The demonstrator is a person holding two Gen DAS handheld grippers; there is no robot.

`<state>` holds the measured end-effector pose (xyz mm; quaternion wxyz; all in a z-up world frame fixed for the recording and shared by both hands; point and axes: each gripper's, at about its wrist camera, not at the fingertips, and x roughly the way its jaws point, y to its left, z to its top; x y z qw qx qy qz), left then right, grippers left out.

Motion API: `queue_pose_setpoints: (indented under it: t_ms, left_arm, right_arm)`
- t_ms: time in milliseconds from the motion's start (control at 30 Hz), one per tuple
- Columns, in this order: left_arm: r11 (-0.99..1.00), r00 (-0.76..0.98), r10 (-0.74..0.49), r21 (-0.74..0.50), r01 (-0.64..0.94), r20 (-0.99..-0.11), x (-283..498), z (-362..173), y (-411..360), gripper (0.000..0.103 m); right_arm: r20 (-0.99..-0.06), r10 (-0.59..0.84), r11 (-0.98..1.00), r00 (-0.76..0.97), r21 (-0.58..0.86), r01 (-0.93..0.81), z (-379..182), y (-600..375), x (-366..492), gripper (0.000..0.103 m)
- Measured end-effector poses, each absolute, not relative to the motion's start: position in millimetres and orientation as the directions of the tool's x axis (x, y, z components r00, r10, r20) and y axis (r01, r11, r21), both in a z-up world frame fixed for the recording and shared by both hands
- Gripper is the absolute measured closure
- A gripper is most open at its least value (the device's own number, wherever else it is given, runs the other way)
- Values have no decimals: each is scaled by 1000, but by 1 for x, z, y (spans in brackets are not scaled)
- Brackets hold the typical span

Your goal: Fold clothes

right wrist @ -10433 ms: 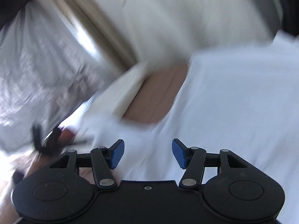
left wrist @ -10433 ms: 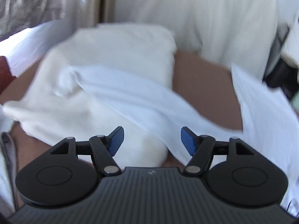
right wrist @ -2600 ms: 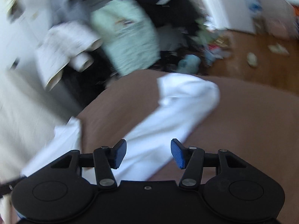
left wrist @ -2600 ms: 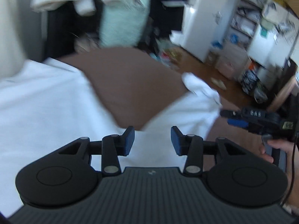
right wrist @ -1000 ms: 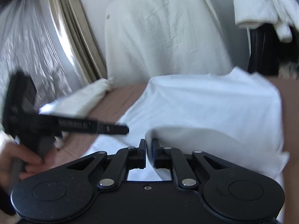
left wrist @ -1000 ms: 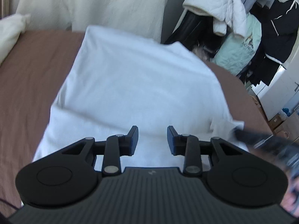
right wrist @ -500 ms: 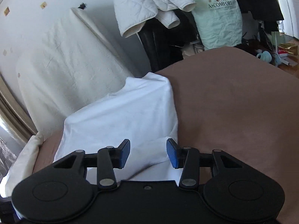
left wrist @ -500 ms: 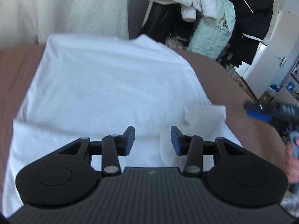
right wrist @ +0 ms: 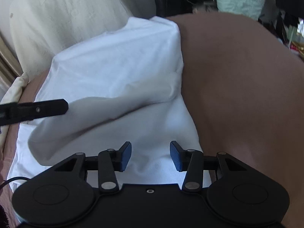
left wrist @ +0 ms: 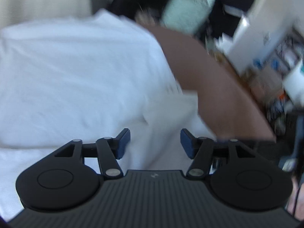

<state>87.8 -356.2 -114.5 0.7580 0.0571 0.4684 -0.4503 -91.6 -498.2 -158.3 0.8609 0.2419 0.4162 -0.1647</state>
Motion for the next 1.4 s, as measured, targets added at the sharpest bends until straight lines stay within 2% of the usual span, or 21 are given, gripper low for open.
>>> queue_pose_setpoints:
  t_ms: [33,67,100,167,233,367,500,567,633,700,867,933,1033,1067,1133,1200,1300,1400]
  left_arm:
    - [585,132,-594,-314,748,-793,87,-121,-365,45]
    - [607,166,-547,-252,754,-821,84,-127,-372,54]
    - [610,214,-527,-192,769,-822,81,-130,-374,80]
    - [627,328,-513,-85,775,-793,73,-126,-369,95]
    - [658,456,-518,3,753,-724,63,-115,-355,95]
    - [803,639,-503,-41,595,-582,56,-84,-293,95]
    - [882,701,-444,-134,452,-558,42,-76,-226,90]
    - [907,729,-401,-125,403,-555,22,-81,-204,86]
    - [925,747,-360,-108,365,-559,16,-90,-185,85]
    - [926,738,-355,-105,363,-574,25,-100,-173,73]
    - [929,721,-370,-240,282,-586,33,-104,-145,67]
    - [931,750,-362,-246,269,-554,31,-98,-144,63]
    - [903,812,-394,-345,255,-432,21,-84,-132,62]
    - [889,832,-398,-384,247,-386,17,-79,-126,67]
    - [904,876,-333,-382,191,-350,15,-67,-115,69]
    - [908,863,-348,-363,211,-368,27,-61,-108,69]
    - [923,805,-350,-325,208,-478,43,-70,-104,69]
    - [905,708,-419,-323,276,-568,60,-88,-111,67]
  right_arm:
    - [-798,-78,823,598,287,490,-159,-500,-92,53]
    - [-798,-75,817,598,294,496,-160,-501,-92,53]
    - [-803,-74,816,592,293,499,-162,-501,-91,53]
    - [-815,-74,821,575,278,499,-167,-501,-87,53]
    - [-829,-82,842,554,239,483,-172,-498,-82,53]
    - [-836,-82,848,542,227,479,-175,-497,-81,53]
    - [-834,-71,846,548,241,476,-174,-498,-82,54]
    - [-836,-70,848,544,237,474,-174,-497,-81,54]
    - [-842,-79,855,533,219,471,-174,-494,-80,55]
    - [-851,-95,866,516,185,465,-176,-491,-78,56]
    - [-858,-116,878,500,146,455,-176,-486,-75,57]
    - [-858,-122,880,500,139,454,-175,-486,-74,57]
    - [-856,-117,874,504,152,462,-175,-490,-78,60]
    - [-855,-116,870,505,158,468,-176,-492,-79,61]
    - [-859,-122,866,498,153,475,-176,-493,-79,61]
    - [-865,-135,867,482,133,481,-176,-493,-77,62]
    - [-871,-144,866,470,119,485,-175,-492,-75,61]
    - [-841,-162,859,516,137,493,-168,-498,-81,60]
